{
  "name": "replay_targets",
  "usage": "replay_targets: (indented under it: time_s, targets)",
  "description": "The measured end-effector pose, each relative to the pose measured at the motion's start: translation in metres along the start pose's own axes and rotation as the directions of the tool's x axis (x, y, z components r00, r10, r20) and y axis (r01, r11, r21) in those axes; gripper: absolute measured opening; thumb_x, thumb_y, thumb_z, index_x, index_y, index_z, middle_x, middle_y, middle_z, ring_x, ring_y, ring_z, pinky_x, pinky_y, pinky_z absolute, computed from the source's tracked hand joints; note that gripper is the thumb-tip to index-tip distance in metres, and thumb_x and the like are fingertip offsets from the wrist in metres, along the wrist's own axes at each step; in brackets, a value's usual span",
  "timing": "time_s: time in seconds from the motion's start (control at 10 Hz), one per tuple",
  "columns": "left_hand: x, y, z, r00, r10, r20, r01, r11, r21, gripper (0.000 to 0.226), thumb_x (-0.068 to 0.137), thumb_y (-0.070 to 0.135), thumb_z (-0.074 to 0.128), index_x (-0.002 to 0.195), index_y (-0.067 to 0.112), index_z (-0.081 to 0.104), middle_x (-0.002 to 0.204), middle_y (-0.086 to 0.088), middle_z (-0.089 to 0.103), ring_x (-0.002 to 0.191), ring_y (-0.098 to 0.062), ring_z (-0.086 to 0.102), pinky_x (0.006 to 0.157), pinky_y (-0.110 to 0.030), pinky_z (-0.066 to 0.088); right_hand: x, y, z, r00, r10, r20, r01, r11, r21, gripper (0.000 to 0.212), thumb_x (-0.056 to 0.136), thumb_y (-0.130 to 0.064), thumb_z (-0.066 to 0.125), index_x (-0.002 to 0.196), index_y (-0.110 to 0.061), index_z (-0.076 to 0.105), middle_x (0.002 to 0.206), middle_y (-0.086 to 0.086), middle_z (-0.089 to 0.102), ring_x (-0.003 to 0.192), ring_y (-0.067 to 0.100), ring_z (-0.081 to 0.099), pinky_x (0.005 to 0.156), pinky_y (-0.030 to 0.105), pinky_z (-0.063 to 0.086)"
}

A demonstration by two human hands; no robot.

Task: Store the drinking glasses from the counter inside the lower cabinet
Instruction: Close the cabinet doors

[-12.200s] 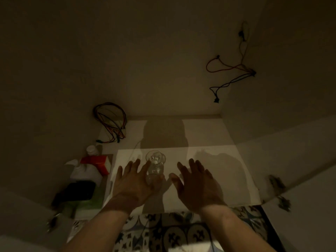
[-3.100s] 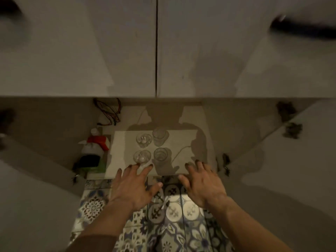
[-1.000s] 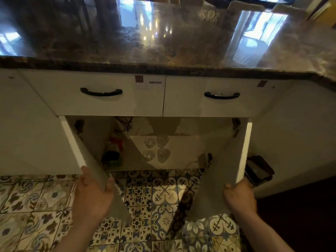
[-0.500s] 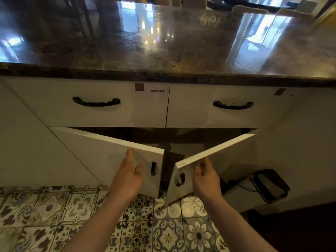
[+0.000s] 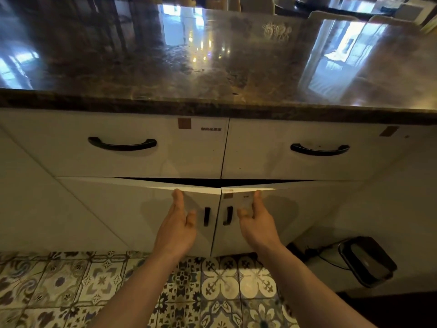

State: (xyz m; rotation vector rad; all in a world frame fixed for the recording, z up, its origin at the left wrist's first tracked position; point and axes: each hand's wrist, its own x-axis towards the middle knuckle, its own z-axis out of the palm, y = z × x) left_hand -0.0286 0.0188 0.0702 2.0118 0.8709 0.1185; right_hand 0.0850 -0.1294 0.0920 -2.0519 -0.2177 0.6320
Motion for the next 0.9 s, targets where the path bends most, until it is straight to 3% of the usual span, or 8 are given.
replay_targets:
  time_s: [0.1,0.2,0.3,0.4,0.6,0.7,0.8,0.9]
  targets:
    - [0.007,0.001,0.001,1.000,-0.001,0.008,0.001,1.000,0.000,0.068,0.106,0.033,0.032,0.153,0.036,-0.017,0.165,0.008,0.002,0.146,-0.019,0.026,0.101,-0.024,0.025,0.007,0.000,0.000,1.000,-0.013,0.009,0.013,1.000,-0.015,0.073,0.104,-0.026,0.048,0.160,-0.033,0.000,0.158,0.003,0.038,0.116,0.014,0.053,0.098,0.028,0.036]
    - [0.017,0.006,0.002,1.000,-0.012,0.002,0.012,1.000,-0.004,0.068,0.106,0.033,0.032,0.154,0.033,-0.016,0.165,0.005,0.005,0.144,-0.021,0.030,0.100,-0.024,0.026,0.016,-0.001,-0.003,1.000,-0.013,0.027,0.014,0.999,-0.045,0.072,0.104,-0.029,0.049,0.160,-0.029,0.003,0.165,0.001,0.027,0.148,0.024,0.031,0.116,0.035,0.027]
    - [0.024,0.008,0.003,1.000,-0.005,0.001,0.005,1.000,0.022,0.068,0.106,0.031,0.032,0.154,0.030,-0.016,0.165,0.004,0.005,0.139,-0.024,0.039,0.092,-0.023,0.030,0.023,-0.003,-0.005,0.998,-0.014,0.055,0.018,0.997,-0.074,0.072,0.103,-0.033,0.050,0.160,-0.024,0.006,0.165,0.002,0.025,0.150,0.024,0.027,0.120,0.038,0.026]
    - [0.027,0.009,0.003,1.000,0.002,0.007,-0.002,0.999,0.034,0.068,0.106,0.030,0.032,0.154,0.029,-0.017,0.164,0.009,-0.006,0.145,-0.022,0.030,0.102,-0.026,0.030,0.026,-0.001,-0.006,0.997,-0.014,0.073,0.019,0.998,-0.066,0.069,0.103,-0.033,0.050,0.160,-0.022,0.012,0.164,0.001,0.028,0.148,0.021,0.030,0.117,0.035,0.027]
    - [0.032,0.014,0.002,0.999,-0.022,0.027,0.021,0.998,0.059,0.070,0.106,0.031,0.034,0.153,0.030,-0.018,0.165,0.005,-0.003,0.146,-0.024,0.027,0.110,-0.033,0.029,0.034,-0.001,-0.005,0.995,0.000,0.098,0.005,0.999,-0.046,0.071,0.102,-0.036,0.051,0.160,-0.022,0.012,0.166,-0.001,0.022,0.151,0.022,0.025,0.118,0.034,0.023]
    - [0.032,0.013,-0.001,0.999,-0.016,0.049,0.011,0.995,0.098,0.077,0.104,0.037,0.039,0.153,0.029,-0.019,0.164,0.007,-0.010,0.148,-0.021,0.021,0.115,-0.035,0.024,0.034,-0.001,-0.006,0.996,-0.007,0.089,0.009,1.000,-0.026,0.068,0.102,-0.033,0.052,0.159,-0.022,0.016,0.163,0.000,0.029,0.148,0.021,0.031,0.113,0.027,0.024]
    - [0.029,0.011,-0.006,0.999,-0.007,0.034,0.001,0.987,0.163,0.080,0.101,0.045,0.043,0.155,0.028,-0.013,0.164,0.010,-0.009,0.149,-0.018,0.017,0.117,-0.038,0.024,0.035,-0.003,-0.011,0.998,-0.017,0.068,0.018,1.000,-0.017,0.060,0.102,-0.028,0.052,0.156,-0.024,0.027,0.154,0.000,0.043,0.140,0.020,0.042,0.097,0.022,0.029]
    - [0.024,0.012,-0.015,0.997,0.057,-0.045,-0.045,0.971,0.233,0.075,0.099,0.051,0.043,0.158,0.026,0.002,0.165,0.006,0.009,0.148,-0.019,0.021,0.115,-0.037,0.025,0.030,-0.010,-0.019,0.998,-0.043,0.047,0.044,0.998,-0.037,0.066,0.101,-0.030,0.051,0.159,-0.024,0.020,0.162,0.000,0.032,0.146,0.022,0.034,0.112,0.030,0.028]
